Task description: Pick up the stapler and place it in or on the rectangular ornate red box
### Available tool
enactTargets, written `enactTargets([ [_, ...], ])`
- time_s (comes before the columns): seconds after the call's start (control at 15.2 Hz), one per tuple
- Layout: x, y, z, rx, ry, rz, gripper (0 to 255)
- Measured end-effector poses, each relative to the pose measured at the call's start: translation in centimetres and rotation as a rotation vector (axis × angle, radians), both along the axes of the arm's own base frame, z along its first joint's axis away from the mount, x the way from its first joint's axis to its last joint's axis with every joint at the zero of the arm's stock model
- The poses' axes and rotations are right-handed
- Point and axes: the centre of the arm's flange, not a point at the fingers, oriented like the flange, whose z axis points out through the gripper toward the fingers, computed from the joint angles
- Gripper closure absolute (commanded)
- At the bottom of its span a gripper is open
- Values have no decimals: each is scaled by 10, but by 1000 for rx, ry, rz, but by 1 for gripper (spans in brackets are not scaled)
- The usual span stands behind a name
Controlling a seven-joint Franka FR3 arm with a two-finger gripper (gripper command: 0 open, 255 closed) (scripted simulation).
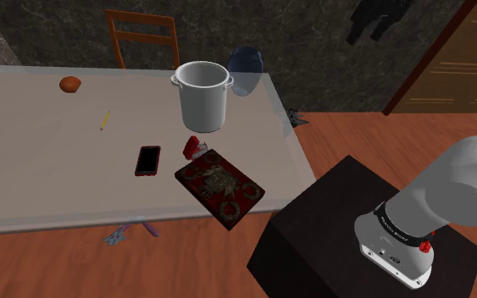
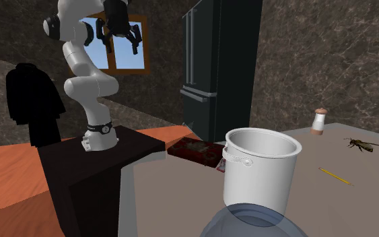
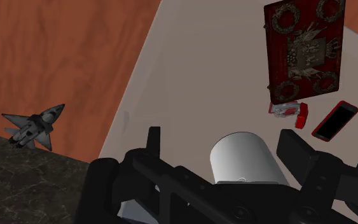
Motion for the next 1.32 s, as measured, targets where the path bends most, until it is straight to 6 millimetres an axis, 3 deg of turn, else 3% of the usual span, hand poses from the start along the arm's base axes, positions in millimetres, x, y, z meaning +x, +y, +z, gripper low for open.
enactTargets([
  [0.26,13,14,-21,18,5,-24,0],
  [1.32,113,102,-168,158,36,-218,0],
])
